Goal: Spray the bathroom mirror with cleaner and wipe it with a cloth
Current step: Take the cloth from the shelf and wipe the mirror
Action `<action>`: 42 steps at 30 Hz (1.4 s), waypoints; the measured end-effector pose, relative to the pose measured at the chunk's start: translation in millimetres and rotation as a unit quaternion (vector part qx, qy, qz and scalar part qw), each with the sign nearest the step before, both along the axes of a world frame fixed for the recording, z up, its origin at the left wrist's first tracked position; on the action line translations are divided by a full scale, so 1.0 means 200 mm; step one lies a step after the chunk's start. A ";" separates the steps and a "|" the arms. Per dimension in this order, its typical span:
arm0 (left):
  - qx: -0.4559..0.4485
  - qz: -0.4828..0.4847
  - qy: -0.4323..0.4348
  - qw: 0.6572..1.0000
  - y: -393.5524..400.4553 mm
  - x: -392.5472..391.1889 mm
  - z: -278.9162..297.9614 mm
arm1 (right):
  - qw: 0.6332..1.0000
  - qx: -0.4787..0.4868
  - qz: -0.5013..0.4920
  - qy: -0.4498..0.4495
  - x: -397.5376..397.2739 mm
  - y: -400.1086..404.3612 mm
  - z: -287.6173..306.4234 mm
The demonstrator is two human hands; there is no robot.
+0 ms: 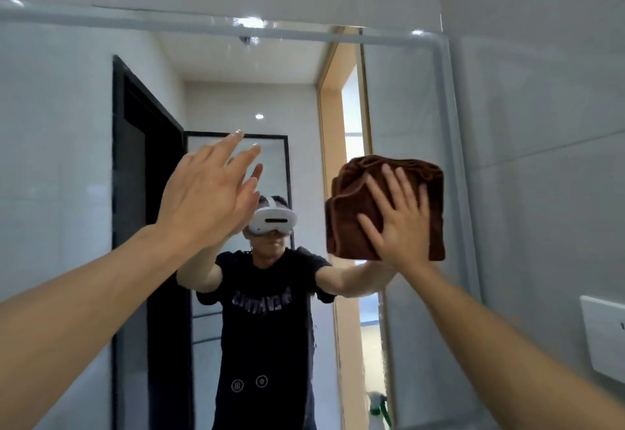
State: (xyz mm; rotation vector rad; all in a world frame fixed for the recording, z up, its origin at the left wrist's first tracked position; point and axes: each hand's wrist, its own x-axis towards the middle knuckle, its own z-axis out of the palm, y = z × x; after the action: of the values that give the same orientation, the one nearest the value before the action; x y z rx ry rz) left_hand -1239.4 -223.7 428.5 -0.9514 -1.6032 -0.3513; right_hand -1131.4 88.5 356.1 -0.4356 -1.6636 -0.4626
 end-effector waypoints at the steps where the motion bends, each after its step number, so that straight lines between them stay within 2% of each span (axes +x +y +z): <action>1: -0.003 -0.003 -0.002 1.000 0.00 0.01 -0.02 | 0.997 -0.058 -0.009 0.042 0.04 0.08 0.00; 4: -0.012 -0.003 0.009 1.000 -0.02 0.01 -0.07 | 0.981 -0.159 -0.003 0.108 0.12 0.23 -0.01; 7: -0.015 -0.009 0.013 1.000 -0.06 -0.01 -0.13 | 0.982 -0.161 0.005 0.100 0.06 0.13 -0.04; 10: -0.016 -0.018 0.002 1.000 -0.05 -0.03 -0.20 | 0.995 -0.095 0.011 0.043 -0.05 -0.12 -0.16; 14: -0.010 -0.024 -0.025 0.999 0.05 0.00 -0.26 | 0.990 0.066 0.092 -0.083 -0.24 -0.48 -0.43; 16: -0.012 -0.038 -0.028 0.999 0.13 0.04 -0.29 | 0.981 0.108 0.099 -0.123 -0.29 -0.54 -0.52; 19: -0.021 -0.045 -0.025 0.998 0.22 0.08 -0.32 | 0.980 0.129 0.083 -0.130 -0.25 -0.45 -0.51; 23: -0.028 -0.049 -0.032 0.998 0.24 0.08 -0.37 | 0.998 0.037 0.039 -0.036 -0.07 -0.16 -0.46; 27: -0.026 -0.039 -0.033 0.998 0.16 0.04 -0.40 | 0.994 -0.091 0.007 0.053 0.11 0.17 -0.47; 31: -0.011 -0.030 -0.041 0.999 0.02 -0.05 -0.45 | 0.990 -0.113 0.013 0.083 0.06 0.10 -0.51; 34: -0.009 -0.029 -0.025 0.999 -0.04 -0.09 -0.47 | 0.996 -0.065 0.037 0.053 -0.08 -0.14 -0.56; 38: 0.004 -0.068 0.009 0.998 0.02 -0.03 -0.44 | 0.991 0.039 0.115 -0.062 -0.30 -0.57 -0.70; 40: -0.009 -0.083 0.025 0.996 0.08 0.02 -0.44 | 0.986 0.074 0.111 -0.096 -0.34 -0.63 -0.74; 42: -0.019 -0.104 0.035 0.994 0.15 0.07 -0.44 | 0.983 0.109 0.101 -0.110 -0.30 -0.53 -0.74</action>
State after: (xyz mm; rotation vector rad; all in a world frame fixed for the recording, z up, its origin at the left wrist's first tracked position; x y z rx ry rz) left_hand -1224.5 -192.9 340.5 -1.1528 -1.4556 -0.4275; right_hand -1190.5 -17.2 208.7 -0.0534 -1.8230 -0.5498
